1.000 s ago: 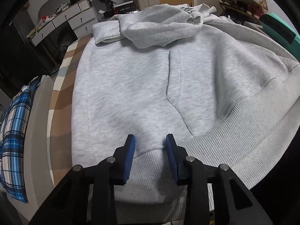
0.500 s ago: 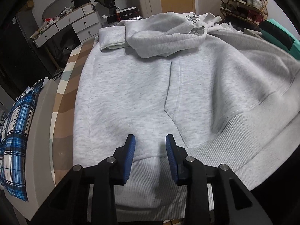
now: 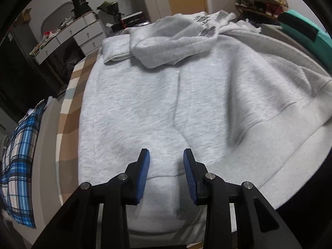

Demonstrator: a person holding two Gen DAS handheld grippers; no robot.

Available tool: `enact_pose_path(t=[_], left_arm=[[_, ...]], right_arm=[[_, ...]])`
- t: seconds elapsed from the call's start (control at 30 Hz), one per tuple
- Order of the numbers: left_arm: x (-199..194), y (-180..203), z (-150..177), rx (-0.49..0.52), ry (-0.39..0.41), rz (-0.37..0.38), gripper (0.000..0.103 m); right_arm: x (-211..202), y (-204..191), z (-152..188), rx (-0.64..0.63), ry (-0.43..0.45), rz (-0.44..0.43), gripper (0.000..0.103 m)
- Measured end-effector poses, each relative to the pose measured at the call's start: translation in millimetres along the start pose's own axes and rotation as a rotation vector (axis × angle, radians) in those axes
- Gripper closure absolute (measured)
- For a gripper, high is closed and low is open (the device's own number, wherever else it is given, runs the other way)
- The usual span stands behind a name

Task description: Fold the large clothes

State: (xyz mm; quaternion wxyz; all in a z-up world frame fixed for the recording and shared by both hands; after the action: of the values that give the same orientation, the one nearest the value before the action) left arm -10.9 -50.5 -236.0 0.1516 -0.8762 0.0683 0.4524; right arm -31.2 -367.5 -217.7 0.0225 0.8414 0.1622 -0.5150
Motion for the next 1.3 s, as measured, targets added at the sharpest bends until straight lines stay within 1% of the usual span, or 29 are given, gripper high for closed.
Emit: enact_pose_path(t=[0.03, 0.1, 0.13, 0.2, 0.23, 0.27, 0.33, 0.43, 0.5, 0.53, 0.57, 0.6, 0.63, 0.67, 0.7, 0.73, 0.77, 0.83, 0.9, 0.93, 1.0, 1.03, 1.07, 1.1, 1.13, 1.17, 1.23, 1.27, 1.3], left_arm=[[-5, 4, -2, 0.000, 0.020, 0.045, 0.075], [-15, 18, -5, 0.030, 0.055, 0.130, 0.075], [-19, 29, -7, 0.069, 0.071, 0.148, 0.074], [-23, 53, -8, 0.180, 0.085, 0.126, 0.074], [-23, 68, -7, 0.247, 0.090, 0.110, 0.074], [-21, 79, -7, 0.299, 0.090, 0.084, 0.074], [-15, 90, -9, 0.336, 0.071, 0.030, 0.074], [-8, 92, -16, 0.313, 0.045, 0.058, 0.074], [-6, 89, -18, 0.293, 0.030, 0.075, 0.074], [-6, 90, -19, 0.301, 0.030, 0.072, 0.078], [-5, 92, -18, 0.323, 0.031, 0.062, 0.084], [-4, 95, -17, 0.339, 0.029, 0.051, 0.086], [-2, 96, -17, 0.344, 0.021, 0.057, 0.090], [-3, 97, -18, 0.333, 0.017, 0.073, 0.093], [-7, 94, -21, 0.300, 0.024, 0.100, 0.093], [-10, 91, -23, 0.266, 0.015, 0.143, 0.094], [-13, 91, -24, 0.242, 0.012, 0.173, 0.095], [-17, 89, -26, 0.216, 0.006, 0.228, 0.095], [-18, 89, -24, 0.197, 0.016, 0.271, 0.095], [-17, 90, -20, 0.210, 0.018, 0.266, 0.095], [-20, 94, -15, 0.290, 0.054, 0.211, 0.095], [-23, 95, -11, 0.339, 0.077, 0.177, 0.095], [-27, 97, -6, 0.392, 0.092, 0.155, 0.095], [-27, 95, -4, 0.417, 0.085, 0.155, 0.095], [-28, 93, -1, 0.440, 0.077, 0.158, 0.095], [-27, 91, 1, 0.452, 0.071, 0.169, 0.094], [-22, 84, 4, 0.457, 0.045, 0.168, 0.094], [-17, 80, 4, 0.445, 0.030, 0.166, 0.094], [-14, 76, 3, 0.419, 0.018, 0.200, 0.094]], right_arm=[[-1, -4, 4, -0.005, 0.004, -0.001, 0.035], [-14, -14, 6, -0.026, 0.083, -0.006, 0.035], [-22, -20, 6, -0.026, 0.120, -0.025, 0.035], [-38, -33, 3, -0.034, 0.175, -0.079, 0.033], [-42, -39, 1, -0.044, 0.198, -0.085, 0.031], [-47, -45, -3, -0.058, 0.224, -0.068, 0.027], [-47, -54, -10, -0.078, 0.248, -0.058, 0.027], [-42, -62, -21, -0.081, 0.282, -0.063, 0.027], [-36, -62, -24, -0.066, 0.298, -0.042, 0.027], [-32, -59, -26, -0.046, 0.299, -0.027, 0.027], [-27, -56, -25, -0.031, 0.293, -0.026, 0.027], [-21, -52, -25, -0.007, 0.281, -0.023, 0.027], [-15, -45, -25, 0.025, 0.269, -0.008, 0.027], [-7, -38, -25, 0.048, 0.262, -0.002, 0.027], [-3, -33, -25, 0.068, 0.258, 0.002, 0.027], [0, -26, -26, 0.099, 0.263, 0.007, 0.027], [2, -20, -26, 0.121, 0.273, -0.001, 0.027], [7, -6, -26, 0.218, 0.292, -0.047, 0.027], [16, 5, -24, 0.299, 0.279, -0.067, 0.027], [23, 8, -22, 0.325, 0.261, -0.063, 0.027], [39, 13, -18, 0.335, 0.198, -0.014, 0.028], [43, 16, -17, 0.338, 0.185, 0.010, 0.030], [44, 18, -16, 0.342, 0.185, 0.006, 0.043], [43, 17, -18, 0.337, 0.192, -0.035, 0.070], [39, 15, -18, 0.334, 0.201, -0.054, 0.078], [30, 20, -19, 0.334, 0.232, -0.014, 0.084], [19, 24, -22, 0.316, 0.267, 0.041, 0.086], [16, 26, -26, 0.310, 0.265, 0.058, 0.087], [16, 28, -29, 0.307, 0.260, 0.079, 0.088]])
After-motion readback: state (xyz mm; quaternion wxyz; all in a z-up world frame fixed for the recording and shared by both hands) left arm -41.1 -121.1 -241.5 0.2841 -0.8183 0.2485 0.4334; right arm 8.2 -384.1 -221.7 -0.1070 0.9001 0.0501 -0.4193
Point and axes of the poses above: each gripper's, at about its wrist camera, not at the fingertips, and x roughly the way its jaws point, y to its right, z to its underside, the point moved 6 cm from there along x, roughly the way its jaws point, and after that the axes turned 2 degrees about -z, right-handed, at the moved point
